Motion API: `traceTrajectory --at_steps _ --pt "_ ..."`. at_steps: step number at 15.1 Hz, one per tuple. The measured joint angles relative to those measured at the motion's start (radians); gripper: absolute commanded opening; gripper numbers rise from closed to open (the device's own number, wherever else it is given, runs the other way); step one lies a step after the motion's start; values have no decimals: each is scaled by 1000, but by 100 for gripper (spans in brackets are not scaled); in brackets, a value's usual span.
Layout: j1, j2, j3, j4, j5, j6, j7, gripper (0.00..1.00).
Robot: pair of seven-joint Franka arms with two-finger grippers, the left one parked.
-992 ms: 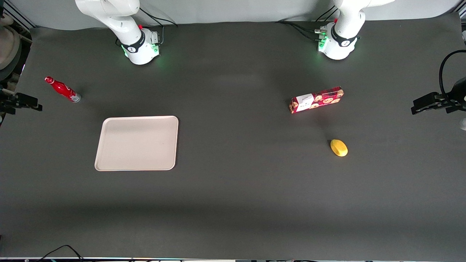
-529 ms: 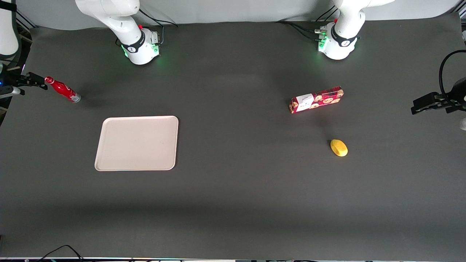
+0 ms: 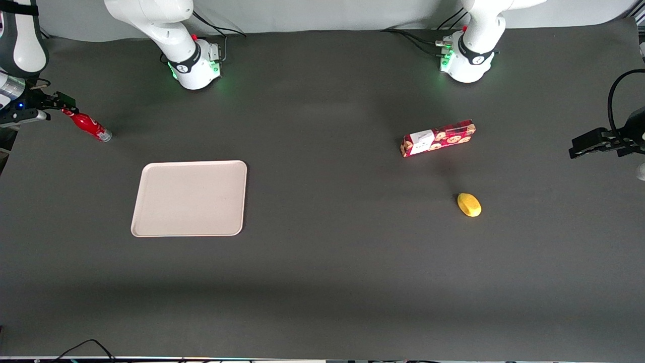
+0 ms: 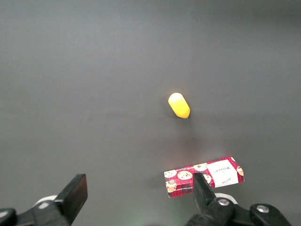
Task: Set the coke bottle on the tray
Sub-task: 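Move the right gripper down over the red Coca-Cola bottle's cap end, then close the right gripper around the bottle's neck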
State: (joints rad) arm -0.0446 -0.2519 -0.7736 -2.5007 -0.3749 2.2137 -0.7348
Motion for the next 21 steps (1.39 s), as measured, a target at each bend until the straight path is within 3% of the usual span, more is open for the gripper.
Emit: traceTrajectory --at_steps 11,18,21 --pt "-17 -37 -31 -71 -31 89 0 90" --pt "-18 -37 -61 -78 -35 104 0 62" --pt "-18 -37 -69 -78 -36 104 0 38"
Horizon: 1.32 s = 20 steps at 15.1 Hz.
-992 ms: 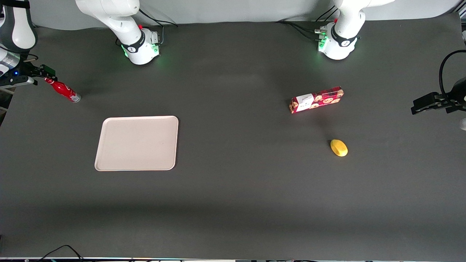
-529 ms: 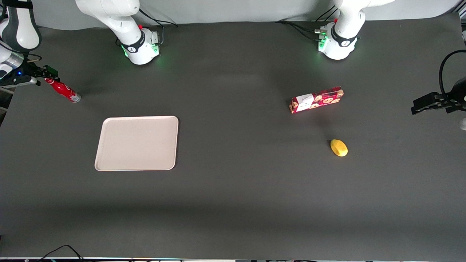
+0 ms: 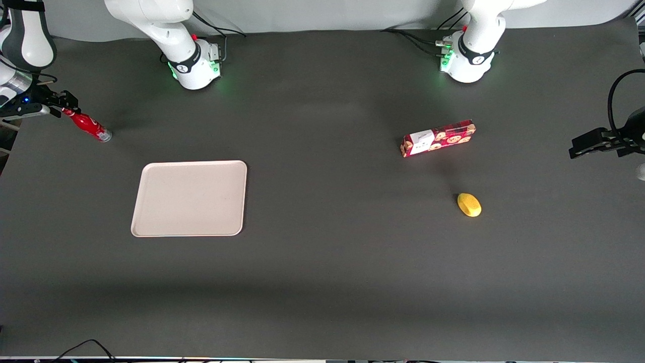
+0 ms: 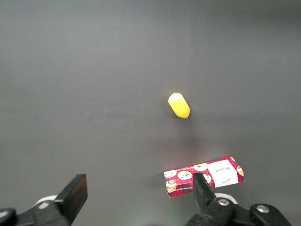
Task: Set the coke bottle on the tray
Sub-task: 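Close the right gripper around the bottle's neck, then lift the bottle and carry it toward the white tray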
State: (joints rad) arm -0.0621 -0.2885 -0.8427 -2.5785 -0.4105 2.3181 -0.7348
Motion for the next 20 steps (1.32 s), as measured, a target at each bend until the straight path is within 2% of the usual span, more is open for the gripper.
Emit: traceTrajectory --at_steps 5,10,14,16,20 --pt "1 0 -13 -1 -2 2 -2 2" --pt "3 0 -13 1 -3 -5 -2 0" --pt "33 -7 -8 52 -3 -97 -2 0" --pt "46 -14 36 115 4 -166 1 0" --pt "54 -20 198 291 66 -362 46 0"
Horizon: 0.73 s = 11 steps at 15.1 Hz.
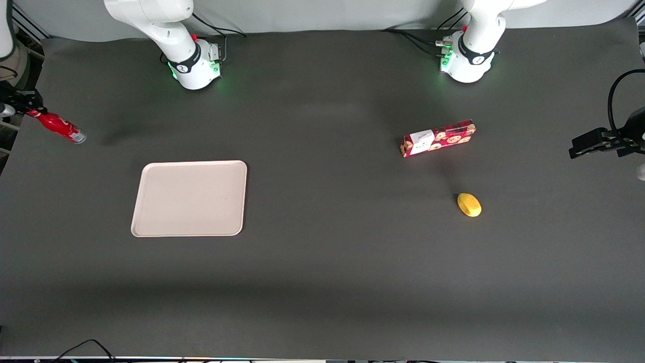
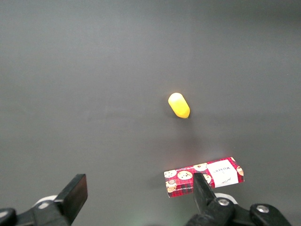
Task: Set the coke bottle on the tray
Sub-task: 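Lift the bottle and carry it toward the white tray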
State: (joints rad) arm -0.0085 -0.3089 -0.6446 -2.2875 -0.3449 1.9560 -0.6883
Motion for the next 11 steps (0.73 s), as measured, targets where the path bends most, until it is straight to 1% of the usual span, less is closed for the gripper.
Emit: traceTrajectory --at_steps 3,6,8,11 --pt "2 0 129 137 42 -137 61 0" --pt "5 15 234 295 118 -263 90 0" --pt "6 58 282 424 174 -340 90 0" --pt "9 180 351 625 243 -422 98 0"
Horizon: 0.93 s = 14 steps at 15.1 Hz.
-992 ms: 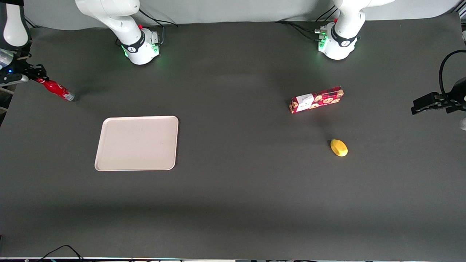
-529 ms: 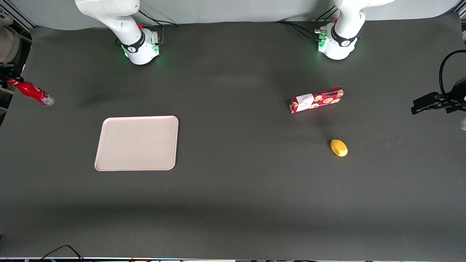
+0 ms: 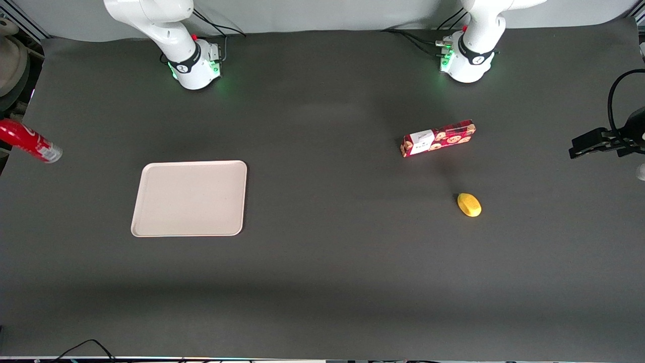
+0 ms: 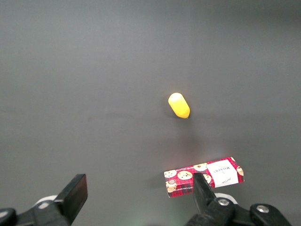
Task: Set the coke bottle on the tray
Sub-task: 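Lift the bottle and carry it toward the white tray, then lower the bottle onto the white tray's surface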
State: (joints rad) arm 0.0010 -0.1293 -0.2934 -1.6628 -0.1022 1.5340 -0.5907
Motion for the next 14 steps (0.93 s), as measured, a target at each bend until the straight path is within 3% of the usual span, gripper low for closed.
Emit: traceTrajectory --at_steps 2,6,14 --pt "2 95 48 99 39 -21 49 0" --pt "5 258 132 162 53 -17 162 0" --pt "3 495 169 126 69 232 228 0"
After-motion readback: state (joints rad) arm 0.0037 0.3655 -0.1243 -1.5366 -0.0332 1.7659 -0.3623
